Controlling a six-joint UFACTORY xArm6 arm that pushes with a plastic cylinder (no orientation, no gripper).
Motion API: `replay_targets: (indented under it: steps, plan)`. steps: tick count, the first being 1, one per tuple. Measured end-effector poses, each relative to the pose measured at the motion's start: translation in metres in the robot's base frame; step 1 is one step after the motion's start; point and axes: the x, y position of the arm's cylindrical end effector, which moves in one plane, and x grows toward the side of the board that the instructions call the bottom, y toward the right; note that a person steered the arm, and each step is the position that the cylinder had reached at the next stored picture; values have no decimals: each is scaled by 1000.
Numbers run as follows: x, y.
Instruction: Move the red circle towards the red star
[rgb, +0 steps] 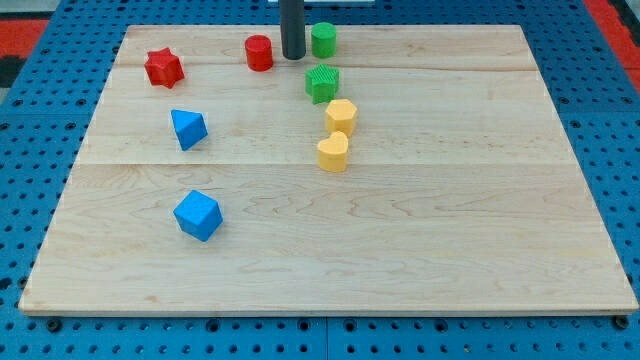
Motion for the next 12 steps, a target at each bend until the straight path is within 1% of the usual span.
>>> replay_targets:
  steps: [1, 2, 3, 6, 7, 8, 9, 10, 11, 12]
  plan:
    - [-4, -20]
    - [-6, -20]
    - [1, -20]
    - [-35, -25]
    - [-37, -18]
    - [-26, -27]
    - [-4, -25]
    - [-3, -66]
    - [-10, -88]
    - [-19, -89]
